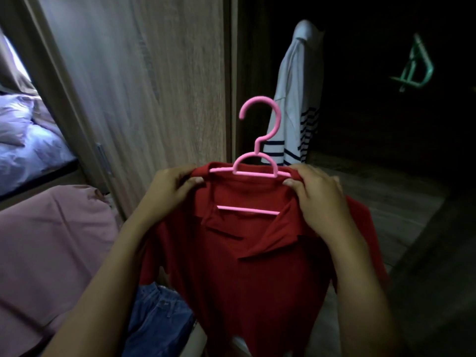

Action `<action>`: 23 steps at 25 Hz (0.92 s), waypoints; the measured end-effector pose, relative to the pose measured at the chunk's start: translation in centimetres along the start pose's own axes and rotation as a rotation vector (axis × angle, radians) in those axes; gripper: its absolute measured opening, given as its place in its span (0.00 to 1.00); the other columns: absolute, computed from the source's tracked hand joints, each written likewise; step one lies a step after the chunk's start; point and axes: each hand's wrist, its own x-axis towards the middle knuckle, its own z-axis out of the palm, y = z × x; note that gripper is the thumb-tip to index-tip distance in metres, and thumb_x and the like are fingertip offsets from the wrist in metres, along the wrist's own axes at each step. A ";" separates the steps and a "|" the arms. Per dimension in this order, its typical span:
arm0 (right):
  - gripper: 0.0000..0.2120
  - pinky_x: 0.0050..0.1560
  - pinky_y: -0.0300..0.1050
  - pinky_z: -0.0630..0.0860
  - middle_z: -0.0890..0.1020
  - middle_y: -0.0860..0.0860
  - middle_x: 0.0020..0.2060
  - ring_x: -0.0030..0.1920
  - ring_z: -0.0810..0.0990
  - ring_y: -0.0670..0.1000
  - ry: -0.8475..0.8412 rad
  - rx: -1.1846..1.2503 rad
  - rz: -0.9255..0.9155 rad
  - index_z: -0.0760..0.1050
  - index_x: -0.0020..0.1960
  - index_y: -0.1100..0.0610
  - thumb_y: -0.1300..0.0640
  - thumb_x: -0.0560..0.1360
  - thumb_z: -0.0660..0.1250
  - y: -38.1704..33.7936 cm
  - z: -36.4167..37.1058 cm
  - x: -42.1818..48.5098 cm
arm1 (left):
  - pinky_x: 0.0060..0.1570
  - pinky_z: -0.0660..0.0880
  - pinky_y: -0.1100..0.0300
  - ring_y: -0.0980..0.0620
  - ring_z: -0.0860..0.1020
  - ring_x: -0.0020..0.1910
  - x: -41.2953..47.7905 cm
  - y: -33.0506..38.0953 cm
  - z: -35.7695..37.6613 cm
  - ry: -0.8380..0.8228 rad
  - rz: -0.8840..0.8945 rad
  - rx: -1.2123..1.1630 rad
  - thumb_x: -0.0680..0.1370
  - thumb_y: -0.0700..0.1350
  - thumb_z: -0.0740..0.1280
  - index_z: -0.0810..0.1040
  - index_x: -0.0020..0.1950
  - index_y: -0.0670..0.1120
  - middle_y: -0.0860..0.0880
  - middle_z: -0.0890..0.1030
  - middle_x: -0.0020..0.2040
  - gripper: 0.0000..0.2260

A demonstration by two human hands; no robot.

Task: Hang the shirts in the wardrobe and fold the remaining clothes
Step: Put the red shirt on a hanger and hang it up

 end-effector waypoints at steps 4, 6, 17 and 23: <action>0.11 0.55 0.52 0.71 0.81 0.51 0.53 0.56 0.77 0.55 0.029 0.035 0.001 0.76 0.56 0.54 0.53 0.76 0.64 0.3 0.5 0.3 | 0.43 0.71 0.65 0.62 0.76 0.44 0.4 0.3 0.3 0.039 -0.018 -0.020 0.74 0.54 0.61 0.81 0.52 0.40 0.48 0.83 0.44 0.20; 0.12 0.56 0.56 0.73 0.82 0.52 0.53 0.55 0.78 0.56 0.038 0.101 0.043 0.76 0.57 0.55 0.53 0.75 0.65 0.5 0.7 -0.3 | 0.43 0.70 0.59 0.60 0.76 0.42 0.1 0.3 0.3 0.050 -0.022 -0.037 0.75 0.52 0.60 0.82 0.51 0.39 0.48 0.81 0.41 0.19; 0.13 0.57 0.59 0.73 0.82 0.53 0.54 0.57 0.79 0.57 0.146 0.156 0.111 0.78 0.59 0.56 0.56 0.75 0.67 0.7 0.3 -1.1 | 0.51 0.71 0.71 0.72 0.76 0.48 0.2 0.0 0.5 0.013 -0.095 -0.104 0.75 0.52 0.62 0.80 0.58 0.43 0.52 0.81 0.52 0.18; 0.17 0.50 0.41 0.76 0.83 0.43 0.43 0.47 0.80 0.40 -0.110 0.437 0.126 0.81 0.47 0.46 0.39 0.77 0.56 0.4 -1.7 -1.1 | 0.40 0.71 0.68 0.70 0.75 0.37 -0.6 -0.4 1.0 0.092 -0.111 -0.141 0.72 0.50 0.66 0.78 0.46 0.50 0.66 0.80 0.38 0.07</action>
